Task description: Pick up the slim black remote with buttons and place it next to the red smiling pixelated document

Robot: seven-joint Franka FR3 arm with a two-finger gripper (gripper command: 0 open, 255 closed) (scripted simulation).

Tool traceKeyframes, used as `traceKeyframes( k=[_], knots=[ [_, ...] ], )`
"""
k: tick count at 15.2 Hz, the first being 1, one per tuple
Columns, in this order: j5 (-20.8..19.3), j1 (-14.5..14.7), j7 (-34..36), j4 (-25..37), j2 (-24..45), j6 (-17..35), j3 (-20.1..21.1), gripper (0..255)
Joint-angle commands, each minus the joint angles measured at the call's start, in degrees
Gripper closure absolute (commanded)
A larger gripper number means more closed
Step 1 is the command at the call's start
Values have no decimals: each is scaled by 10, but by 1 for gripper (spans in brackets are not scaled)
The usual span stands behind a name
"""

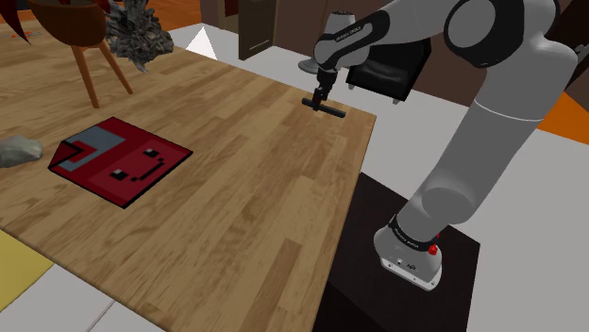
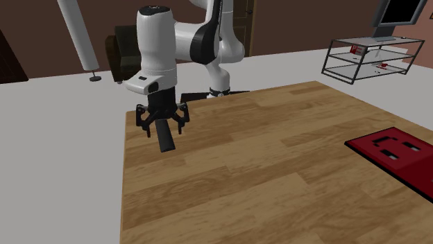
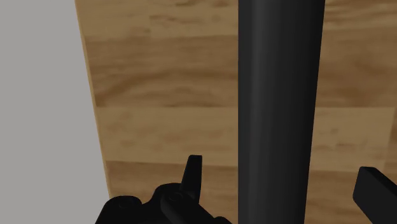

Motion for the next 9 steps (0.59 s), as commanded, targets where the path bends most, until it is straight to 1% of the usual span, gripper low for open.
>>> traceKeyframes(
  k=[1, 9],
  knots=[
    [0, 0, 0, 0, 0, 0, 0, 255],
    [2, -1, -1, 4, 4, 0, 0, 255]
  ],
)
